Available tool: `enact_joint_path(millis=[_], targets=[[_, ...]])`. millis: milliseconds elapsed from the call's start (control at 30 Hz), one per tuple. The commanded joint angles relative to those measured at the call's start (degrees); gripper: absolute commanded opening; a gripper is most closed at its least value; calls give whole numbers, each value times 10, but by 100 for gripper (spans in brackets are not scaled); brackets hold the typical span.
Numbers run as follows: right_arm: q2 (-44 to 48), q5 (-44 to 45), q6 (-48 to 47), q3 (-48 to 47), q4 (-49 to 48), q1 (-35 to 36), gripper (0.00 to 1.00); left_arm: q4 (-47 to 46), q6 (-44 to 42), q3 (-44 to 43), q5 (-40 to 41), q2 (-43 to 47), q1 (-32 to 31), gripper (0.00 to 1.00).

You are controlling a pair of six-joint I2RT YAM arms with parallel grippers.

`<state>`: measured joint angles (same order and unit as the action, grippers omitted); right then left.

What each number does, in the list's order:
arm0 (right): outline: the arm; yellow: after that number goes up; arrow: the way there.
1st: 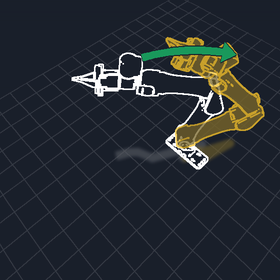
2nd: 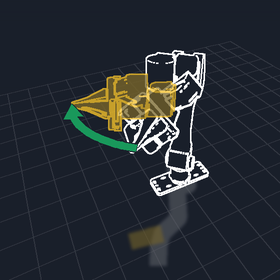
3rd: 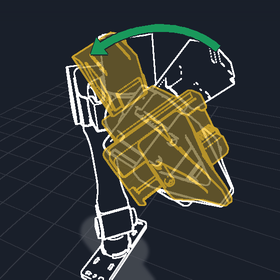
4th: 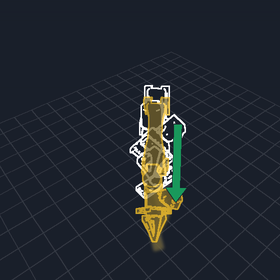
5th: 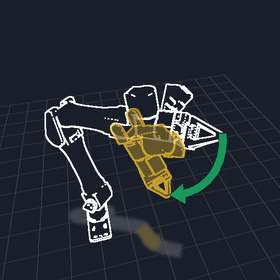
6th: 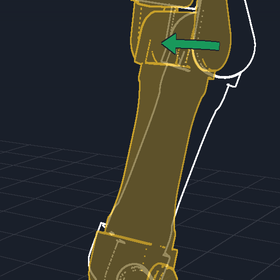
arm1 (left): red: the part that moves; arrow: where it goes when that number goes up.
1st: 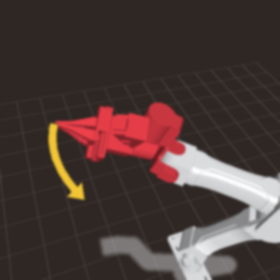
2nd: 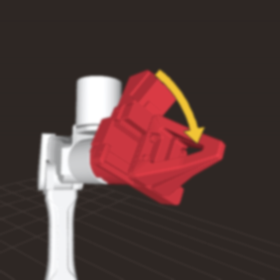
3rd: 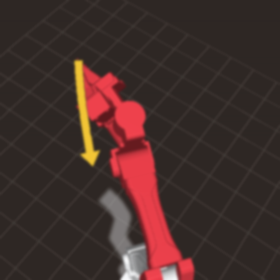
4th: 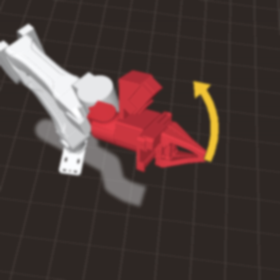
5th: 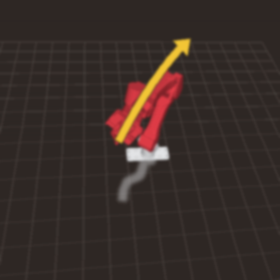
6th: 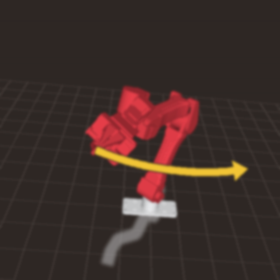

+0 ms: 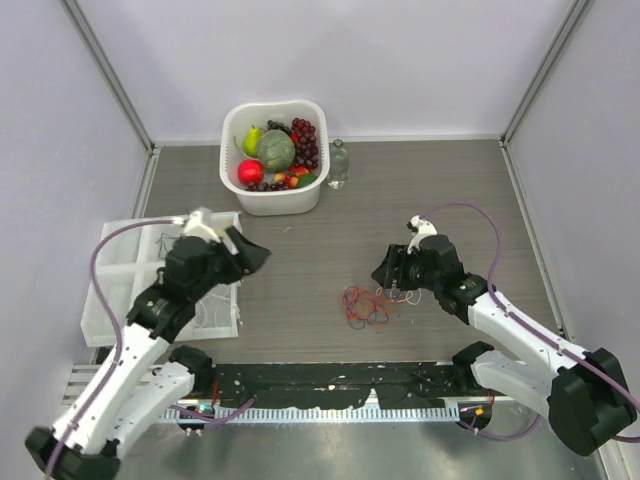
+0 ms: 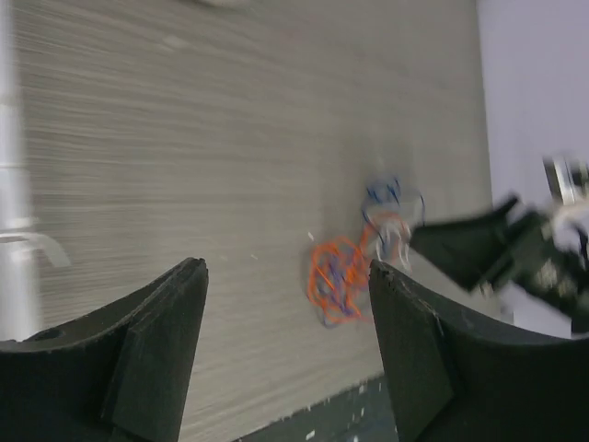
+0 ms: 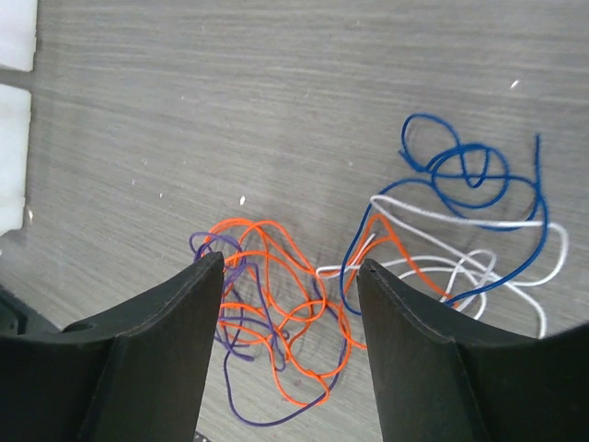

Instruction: Untangle the cables

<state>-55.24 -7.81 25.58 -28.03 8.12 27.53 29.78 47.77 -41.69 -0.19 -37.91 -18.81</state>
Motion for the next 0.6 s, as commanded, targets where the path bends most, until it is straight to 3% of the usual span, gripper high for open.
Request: enact_joint_path(millis=[0, 133, 200, 333, 567], targets=[[-2, -49, 44, 15, -12, -3, 64, -166, -13, 35, 23, -70, -189, 74], [32, -62, 69, 33, 0, -3, 62, -294, -63, 15, -15, -233, -317, 73], [47, -94, 79, 47, -9, -3, 57, -340, -75, -16, -95, -325, -319, 69], [36, -175, 102, 87, -77, -1, 49, -401, -80, -45, -149, -458, -316, 63], [21, -175, 86, 102, -78, 2, 43, -406, -110, -71, -144, -523, -309, 65]])
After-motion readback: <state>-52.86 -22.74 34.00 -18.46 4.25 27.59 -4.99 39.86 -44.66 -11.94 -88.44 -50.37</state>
